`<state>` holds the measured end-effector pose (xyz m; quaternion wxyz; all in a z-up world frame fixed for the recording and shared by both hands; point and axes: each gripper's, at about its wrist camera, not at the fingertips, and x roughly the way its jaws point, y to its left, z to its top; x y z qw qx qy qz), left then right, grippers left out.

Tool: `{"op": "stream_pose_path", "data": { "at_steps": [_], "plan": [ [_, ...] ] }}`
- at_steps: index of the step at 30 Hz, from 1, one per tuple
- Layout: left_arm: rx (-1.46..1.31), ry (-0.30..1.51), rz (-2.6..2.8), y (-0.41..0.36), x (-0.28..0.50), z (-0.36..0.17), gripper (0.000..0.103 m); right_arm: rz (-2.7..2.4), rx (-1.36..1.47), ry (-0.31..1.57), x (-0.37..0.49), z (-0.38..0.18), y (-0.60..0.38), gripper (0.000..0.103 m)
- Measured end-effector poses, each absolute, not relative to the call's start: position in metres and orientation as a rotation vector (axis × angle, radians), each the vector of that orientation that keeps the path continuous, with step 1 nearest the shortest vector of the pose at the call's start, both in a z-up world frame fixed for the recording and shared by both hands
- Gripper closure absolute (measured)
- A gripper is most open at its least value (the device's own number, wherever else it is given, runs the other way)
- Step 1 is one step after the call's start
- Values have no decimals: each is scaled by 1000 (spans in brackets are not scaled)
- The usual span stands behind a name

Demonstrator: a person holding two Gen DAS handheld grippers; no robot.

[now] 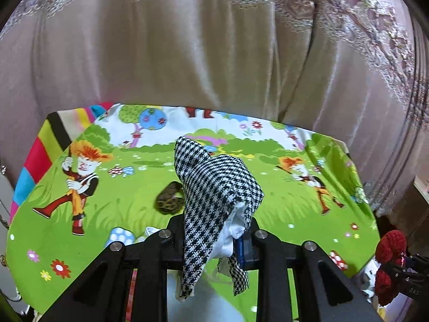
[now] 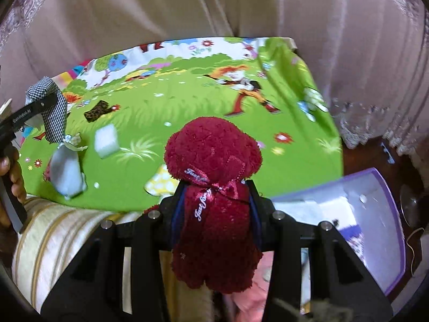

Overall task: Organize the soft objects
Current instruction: 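Carry the checkered cloth and red doll into the white box and release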

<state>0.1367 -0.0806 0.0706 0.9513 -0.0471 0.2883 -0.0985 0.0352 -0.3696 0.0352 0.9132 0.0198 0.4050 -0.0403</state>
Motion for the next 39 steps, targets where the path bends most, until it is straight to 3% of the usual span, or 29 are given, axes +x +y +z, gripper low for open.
{"op": "stream_pose_path", "data": {
  "at_steps": [15,23,39],
  "plan": [
    [-64,575,-336,-150,96,92,77,-124,127,866,-17,17,-425,53],
    [-23,565,-428,-200,74,105,77,-143,169,918,-38,-3,-450,35],
    [54,547,-753,-339,39,137,76,-296,231,804,-86,26,-516,26]
  ]
}}
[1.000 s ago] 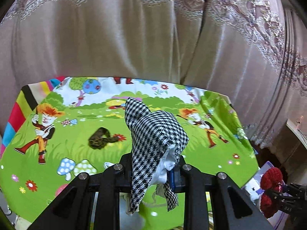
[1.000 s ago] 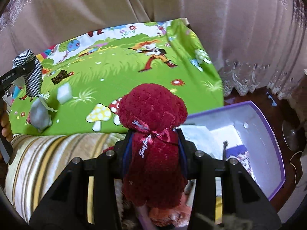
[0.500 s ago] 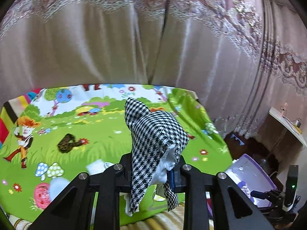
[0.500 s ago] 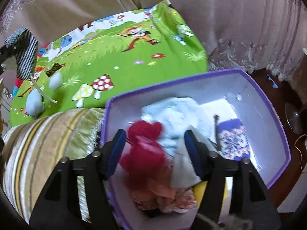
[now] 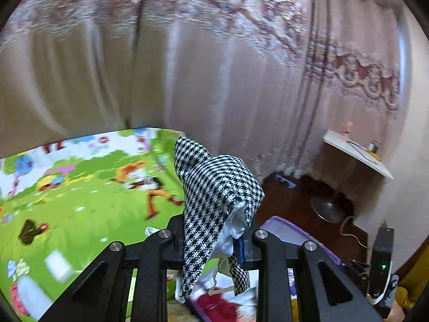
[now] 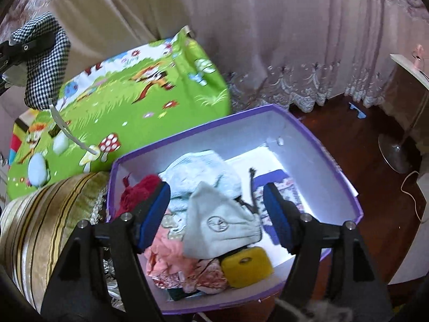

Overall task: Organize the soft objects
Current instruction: 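Carry the checkered cloth and red doll into the white box and release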

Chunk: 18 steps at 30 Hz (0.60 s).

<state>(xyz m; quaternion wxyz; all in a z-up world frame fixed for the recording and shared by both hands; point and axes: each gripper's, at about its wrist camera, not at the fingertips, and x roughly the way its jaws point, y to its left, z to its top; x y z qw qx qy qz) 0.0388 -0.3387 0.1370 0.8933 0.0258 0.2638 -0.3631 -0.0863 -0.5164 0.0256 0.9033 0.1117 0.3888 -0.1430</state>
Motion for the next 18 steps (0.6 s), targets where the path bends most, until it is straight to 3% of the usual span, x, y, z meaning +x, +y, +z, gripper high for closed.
{"op": "stream_pose_path", "data": {
  "at_steps": [9,10,13,18],
  "plan": [
    [91,606,-905,-406,30,128,72,-353,284,776,-97,29,-544,25],
    [90,612,-924,-413,30,128,69,-360,291,774,-98,29,-547,25],
    [85,626,-956,-428,29,126,39,-369,299,770,-101,29,-553,25],
    [91,634,-969,-437,28,125,34,-377,306,764,-105,31,-558,25]
  ]
}}
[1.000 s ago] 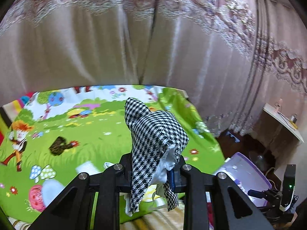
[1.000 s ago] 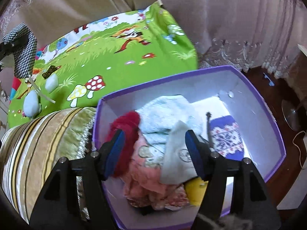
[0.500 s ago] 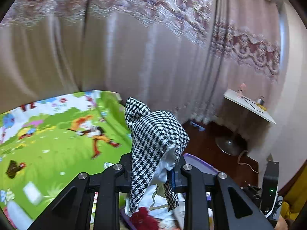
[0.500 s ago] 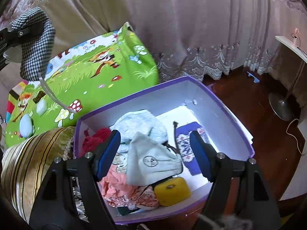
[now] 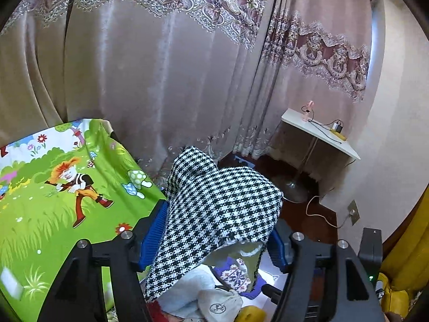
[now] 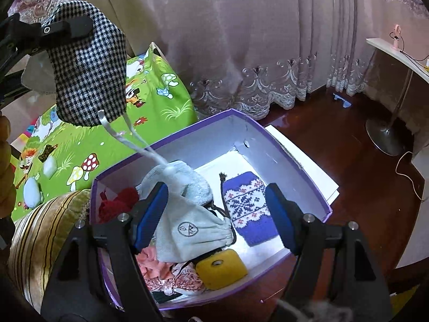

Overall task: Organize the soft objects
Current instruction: 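Carry the checkered cloth and red doll into the white box and release, then move both tools back over the bed toward the remaining items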

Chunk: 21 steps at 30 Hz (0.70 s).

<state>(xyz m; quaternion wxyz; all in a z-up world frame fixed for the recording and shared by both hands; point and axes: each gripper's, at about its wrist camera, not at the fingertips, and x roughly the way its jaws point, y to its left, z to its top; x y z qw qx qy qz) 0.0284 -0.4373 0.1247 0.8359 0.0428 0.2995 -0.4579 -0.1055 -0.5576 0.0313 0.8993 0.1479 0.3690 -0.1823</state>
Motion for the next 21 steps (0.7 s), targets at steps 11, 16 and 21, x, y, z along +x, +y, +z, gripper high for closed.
{"op": "stream_pose_path", "data": {
  "at_steps": [11,16,21],
  "plan": [
    [254,898,-893,-459,48,78,12,-363,291,764,-103,35,-551,25],
    [242,895,-890,-450,49,79,12,-361,287,767,-102,36,-548,25],
    [228,881,-872,-434,53,79,12,-338,275,765,-98,39,-541,25]
  ]
}}
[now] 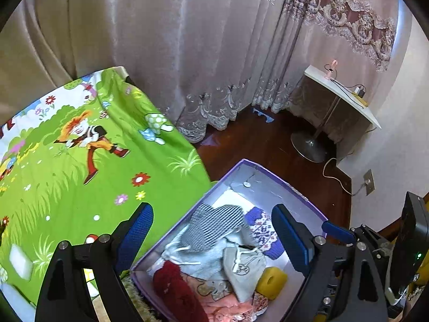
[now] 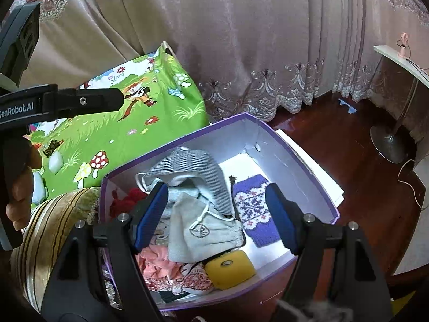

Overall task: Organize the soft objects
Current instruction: 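Move both tools back over the bed toward the remaining items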

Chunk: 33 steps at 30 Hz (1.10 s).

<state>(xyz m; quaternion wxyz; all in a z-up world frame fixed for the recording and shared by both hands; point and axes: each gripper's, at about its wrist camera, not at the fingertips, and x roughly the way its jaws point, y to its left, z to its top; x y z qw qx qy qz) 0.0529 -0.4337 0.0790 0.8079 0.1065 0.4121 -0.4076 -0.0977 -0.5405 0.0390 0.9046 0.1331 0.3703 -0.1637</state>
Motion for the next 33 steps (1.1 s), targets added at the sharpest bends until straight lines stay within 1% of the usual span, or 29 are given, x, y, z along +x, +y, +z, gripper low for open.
{"op": "stream_pose_path", "data": {
  "at_steps": [8,20,26,33],
  "plan": [
    [141,901,-771,-376,82,71,12,-262,239,764,-75,51,-514,25],
    [5,905,-560,-261,130,64,12,-138,171,787,-30,60,-456,25],
    [-39,916,-445,-189,139,55,12,-64,138,802,-7,61,-425,25],
    [-60,910,-294,-94,129,50,12,14,88,821,18,59,-388,25]
  ]
}}
